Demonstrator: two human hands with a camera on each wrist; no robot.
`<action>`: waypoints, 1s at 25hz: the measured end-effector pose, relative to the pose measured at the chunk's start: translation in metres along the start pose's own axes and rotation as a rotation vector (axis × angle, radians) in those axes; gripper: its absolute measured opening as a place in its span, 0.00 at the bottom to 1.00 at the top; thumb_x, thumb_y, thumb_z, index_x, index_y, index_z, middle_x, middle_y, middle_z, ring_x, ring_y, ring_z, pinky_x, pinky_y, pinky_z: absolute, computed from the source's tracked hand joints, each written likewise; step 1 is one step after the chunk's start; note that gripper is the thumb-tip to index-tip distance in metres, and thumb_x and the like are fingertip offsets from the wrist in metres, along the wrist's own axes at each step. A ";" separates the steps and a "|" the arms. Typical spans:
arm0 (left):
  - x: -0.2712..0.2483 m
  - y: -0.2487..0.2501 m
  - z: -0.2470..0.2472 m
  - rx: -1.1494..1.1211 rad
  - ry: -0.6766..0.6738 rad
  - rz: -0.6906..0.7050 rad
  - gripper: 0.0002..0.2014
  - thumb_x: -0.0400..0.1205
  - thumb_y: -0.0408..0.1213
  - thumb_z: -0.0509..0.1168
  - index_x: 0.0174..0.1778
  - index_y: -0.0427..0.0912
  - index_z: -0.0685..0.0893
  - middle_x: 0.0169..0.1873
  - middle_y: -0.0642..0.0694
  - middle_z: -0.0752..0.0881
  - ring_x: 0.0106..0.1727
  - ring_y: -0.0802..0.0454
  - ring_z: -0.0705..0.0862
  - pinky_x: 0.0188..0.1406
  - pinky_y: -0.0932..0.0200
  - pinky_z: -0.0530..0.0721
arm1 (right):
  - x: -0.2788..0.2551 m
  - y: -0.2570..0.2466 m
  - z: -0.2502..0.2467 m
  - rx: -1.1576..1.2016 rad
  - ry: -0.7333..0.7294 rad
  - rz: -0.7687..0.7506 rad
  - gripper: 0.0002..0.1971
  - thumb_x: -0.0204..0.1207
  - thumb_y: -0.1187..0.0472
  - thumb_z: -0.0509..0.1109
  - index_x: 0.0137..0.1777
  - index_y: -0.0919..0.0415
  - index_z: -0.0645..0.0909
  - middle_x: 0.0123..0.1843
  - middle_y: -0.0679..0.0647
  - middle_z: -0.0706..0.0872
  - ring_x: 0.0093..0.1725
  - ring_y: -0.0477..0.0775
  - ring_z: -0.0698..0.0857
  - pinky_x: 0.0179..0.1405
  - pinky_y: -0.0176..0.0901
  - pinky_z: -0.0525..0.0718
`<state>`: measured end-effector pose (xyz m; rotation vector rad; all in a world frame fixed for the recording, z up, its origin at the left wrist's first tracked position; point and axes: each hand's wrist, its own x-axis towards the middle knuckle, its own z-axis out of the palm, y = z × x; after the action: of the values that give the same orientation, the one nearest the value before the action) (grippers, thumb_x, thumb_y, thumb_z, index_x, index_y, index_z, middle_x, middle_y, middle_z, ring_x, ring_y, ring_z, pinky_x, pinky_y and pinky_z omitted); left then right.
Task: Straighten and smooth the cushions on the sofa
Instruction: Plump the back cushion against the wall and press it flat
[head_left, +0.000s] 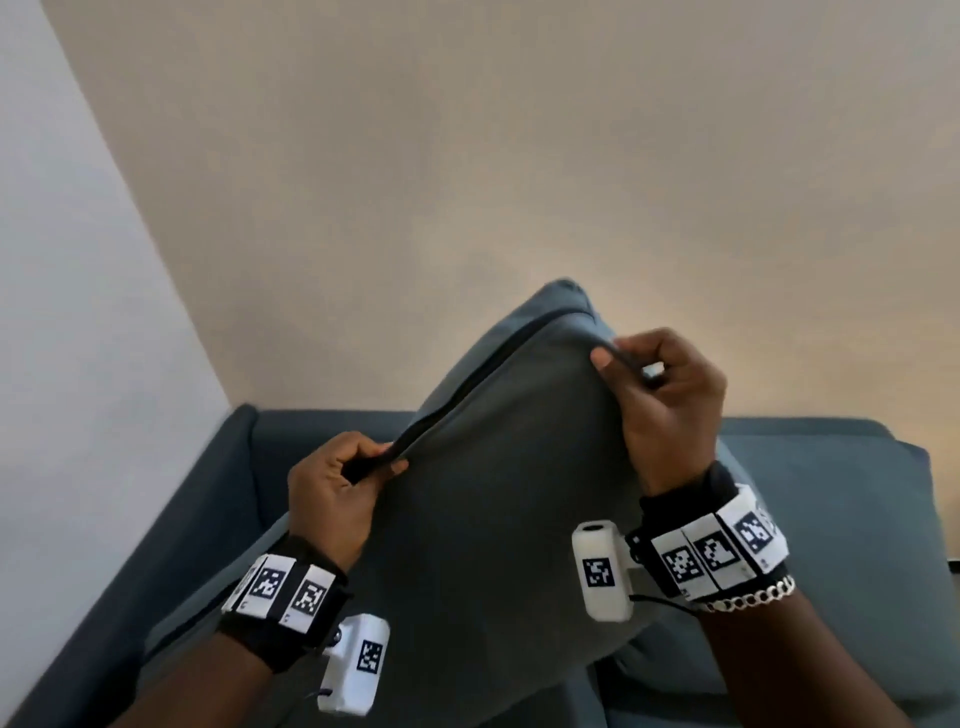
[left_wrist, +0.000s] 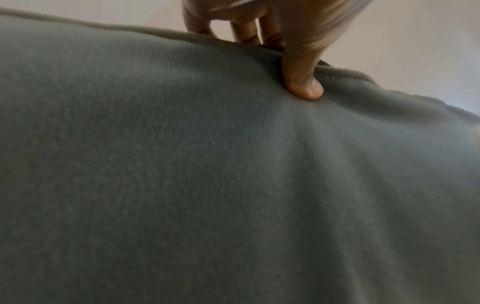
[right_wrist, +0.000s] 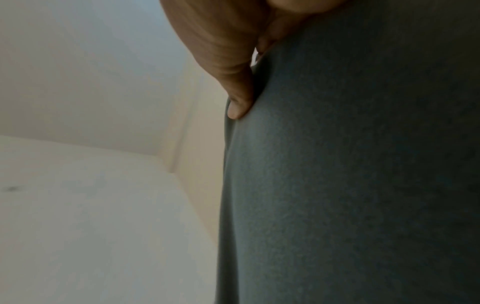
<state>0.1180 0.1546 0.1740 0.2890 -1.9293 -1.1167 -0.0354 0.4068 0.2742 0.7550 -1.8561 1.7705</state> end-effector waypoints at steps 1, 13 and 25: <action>0.004 0.005 -0.016 -0.040 0.019 -0.001 0.14 0.71 0.27 0.83 0.35 0.52 0.89 0.36 0.56 0.91 0.37 0.62 0.87 0.43 0.68 0.84 | 0.009 -0.028 0.014 -0.007 -0.002 -0.072 0.05 0.75 0.65 0.83 0.43 0.60 0.89 0.41 0.45 0.90 0.42 0.37 0.87 0.46 0.30 0.80; 0.019 -0.039 -0.151 0.122 -0.044 -0.173 0.14 0.85 0.42 0.60 0.64 0.59 0.83 0.61 0.58 0.86 0.64 0.57 0.85 0.70 0.52 0.81 | -0.129 -0.011 0.210 -0.498 -0.814 -0.326 0.21 0.85 0.45 0.64 0.77 0.38 0.77 0.73 0.41 0.85 0.81 0.43 0.74 0.88 0.53 0.42; 0.098 -0.065 -0.128 0.360 -0.250 -0.204 0.14 0.89 0.48 0.57 0.70 0.58 0.77 0.62 0.44 0.83 0.63 0.44 0.84 0.66 0.42 0.82 | -0.107 -0.068 0.227 -0.495 -0.950 -0.235 0.24 0.85 0.46 0.64 0.82 0.38 0.71 0.84 0.40 0.74 0.87 0.44 0.64 0.90 0.64 0.53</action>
<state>0.1445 -0.0139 0.2064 0.5762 -2.3673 -0.9625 0.0990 0.1867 0.2386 1.6844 -2.4733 0.7424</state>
